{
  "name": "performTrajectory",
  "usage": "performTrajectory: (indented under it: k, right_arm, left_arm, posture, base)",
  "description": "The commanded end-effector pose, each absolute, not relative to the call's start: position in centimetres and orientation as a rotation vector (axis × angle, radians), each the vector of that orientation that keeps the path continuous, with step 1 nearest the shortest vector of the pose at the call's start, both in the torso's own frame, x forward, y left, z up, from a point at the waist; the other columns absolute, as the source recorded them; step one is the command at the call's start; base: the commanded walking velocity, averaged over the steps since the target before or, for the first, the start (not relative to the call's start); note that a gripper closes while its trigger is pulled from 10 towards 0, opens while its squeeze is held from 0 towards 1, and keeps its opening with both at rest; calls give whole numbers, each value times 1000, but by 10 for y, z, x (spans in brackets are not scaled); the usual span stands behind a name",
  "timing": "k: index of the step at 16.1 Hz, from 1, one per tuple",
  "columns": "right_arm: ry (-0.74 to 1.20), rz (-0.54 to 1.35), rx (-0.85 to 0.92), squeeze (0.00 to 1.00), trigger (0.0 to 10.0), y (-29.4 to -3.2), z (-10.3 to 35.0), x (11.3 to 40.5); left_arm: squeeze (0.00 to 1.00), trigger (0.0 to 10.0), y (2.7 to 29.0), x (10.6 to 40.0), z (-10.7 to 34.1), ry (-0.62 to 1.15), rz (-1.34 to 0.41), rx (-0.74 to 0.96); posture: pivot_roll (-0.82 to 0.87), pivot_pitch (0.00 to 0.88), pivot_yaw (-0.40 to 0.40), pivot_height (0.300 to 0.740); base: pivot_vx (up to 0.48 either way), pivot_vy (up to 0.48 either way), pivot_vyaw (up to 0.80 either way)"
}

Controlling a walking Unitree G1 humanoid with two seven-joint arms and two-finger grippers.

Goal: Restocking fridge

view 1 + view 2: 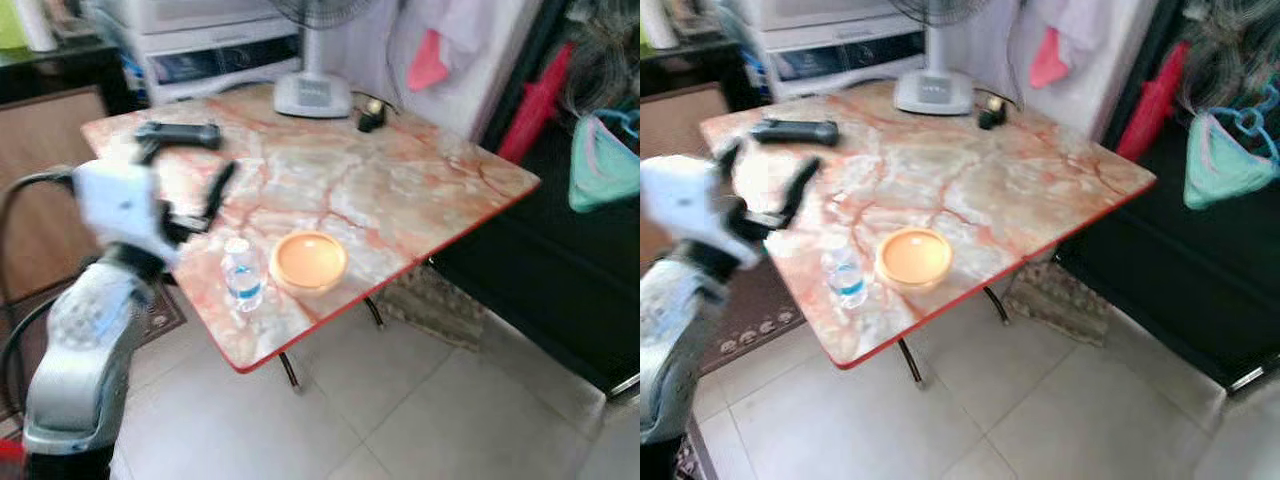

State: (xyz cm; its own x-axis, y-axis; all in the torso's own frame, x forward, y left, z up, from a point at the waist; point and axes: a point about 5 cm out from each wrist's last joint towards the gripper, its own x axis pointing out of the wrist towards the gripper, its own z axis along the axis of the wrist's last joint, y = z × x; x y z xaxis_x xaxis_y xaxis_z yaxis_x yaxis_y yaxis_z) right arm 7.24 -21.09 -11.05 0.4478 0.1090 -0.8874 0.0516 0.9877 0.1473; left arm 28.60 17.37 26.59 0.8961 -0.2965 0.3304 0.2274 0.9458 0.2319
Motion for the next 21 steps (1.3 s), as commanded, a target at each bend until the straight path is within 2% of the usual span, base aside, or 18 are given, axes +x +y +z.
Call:
performTrajectory:
  k: [1,4,5,7,9,10,15,19,21]
  right_arm:
    - [1112,24,165,0,10000,-212,-111,69]
    - [1095,-2,183,0,10000,-211,-111,69]
    - [1092,-7,186,0,10000,-211,-111,69]
    - [1097,7,169,0,10000,-211,-111,69]
    - [1092,1,175,0,10000,-212,-111,68]
    - [1081,-6,180,0,10000,-213,-110,68]
    - [1078,13,163,0,10000,-214,-110,67]
    - [1069,10,174,0,10000,-213,-109,67]
    - [1068,11,181,0,10000,-213,-109,67]
  left_arm:
    - [0,10000,170,297,268,-269,-278,164]
    - [0,10000,173,303,277,-299,-210,157]
    - [0,10000,178,302,274,-349,-132,50]
    - [0,10000,173,290,255,-384,-40,76]
    - [0,10000,165,283,248,-381,-73,38]
    - [0,10000,160,276,239,-370,-90,100]
    - [0,10000,169,273,235,-378,-47,171]
    - [0,10000,169,277,239,-381,-45,195]
    - [0,10000,166,277,240,-384,-58,192]
  posture:
    - [219,46,-69,740]
    - [206,42,-54,740]
    - [204,47,-56,740]
    - [197,45,-57,740]
    - [193,47,-53,740]
    - [189,53,-53,740]
    - [184,44,-51,740]
    - [187,52,-52,740]
    - [189,64,-54,740]
  base:
    - [0,0,0]
    - [0,0,0]
    - [0,0,0]
    - [0,0,0]
    - [0,0,0]
    - [0,0,0]
    - [0,0,0]
    - [191,0,697]
    - [264,0,0]
